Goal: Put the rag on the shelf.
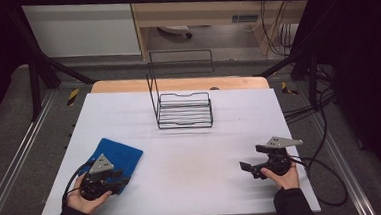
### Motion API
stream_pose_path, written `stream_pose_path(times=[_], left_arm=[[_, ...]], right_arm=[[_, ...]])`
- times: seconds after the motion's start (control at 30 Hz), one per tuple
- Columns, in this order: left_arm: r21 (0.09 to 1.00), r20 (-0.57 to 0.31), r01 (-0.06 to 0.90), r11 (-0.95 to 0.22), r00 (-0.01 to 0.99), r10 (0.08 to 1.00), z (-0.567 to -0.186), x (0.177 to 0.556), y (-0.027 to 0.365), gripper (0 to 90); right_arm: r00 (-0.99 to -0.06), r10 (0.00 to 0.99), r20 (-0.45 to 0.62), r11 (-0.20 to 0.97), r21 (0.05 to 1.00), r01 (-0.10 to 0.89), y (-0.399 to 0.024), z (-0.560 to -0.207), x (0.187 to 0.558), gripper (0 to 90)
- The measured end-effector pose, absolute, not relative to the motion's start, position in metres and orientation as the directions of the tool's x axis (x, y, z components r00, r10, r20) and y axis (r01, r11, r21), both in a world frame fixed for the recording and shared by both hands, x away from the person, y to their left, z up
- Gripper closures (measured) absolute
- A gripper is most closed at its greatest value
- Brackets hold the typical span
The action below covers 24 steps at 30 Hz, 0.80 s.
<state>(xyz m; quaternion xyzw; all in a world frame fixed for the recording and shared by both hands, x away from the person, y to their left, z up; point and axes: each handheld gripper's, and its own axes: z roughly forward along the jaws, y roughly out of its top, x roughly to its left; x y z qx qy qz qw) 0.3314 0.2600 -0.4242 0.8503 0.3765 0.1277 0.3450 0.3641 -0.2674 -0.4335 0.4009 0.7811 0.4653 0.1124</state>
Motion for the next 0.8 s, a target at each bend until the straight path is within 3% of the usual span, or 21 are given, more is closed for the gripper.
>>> stream_pose_path(times=[0.27, 0.57, 0.8], left_arm=[[0.634, -0.041, 0.593, -0.496, 0.666, 0.745, -0.433, 0.329, 0.26, 67.6], [0.64, -0.058, 0.609, -0.469, 0.647, 0.76, -0.44, 0.327, 0.26, 67.1], [0.643, 0.033, 0.584, -0.496, 0.625, 0.78, -0.442, 0.321, 0.252, 74.5]], right_arm=[[-0.655, 0.729, 0.198, 0.246, 0.818, 0.52, -0.267, -0.434, 0.364, 0.9], [-0.654, 0.73, 0.198, 0.245, 0.818, 0.521, -0.267, -0.434, 0.364, 0.9], [-0.653, 0.731, 0.199, 0.243, 0.818, 0.522, -0.268, -0.433, 0.364, 0.8]])
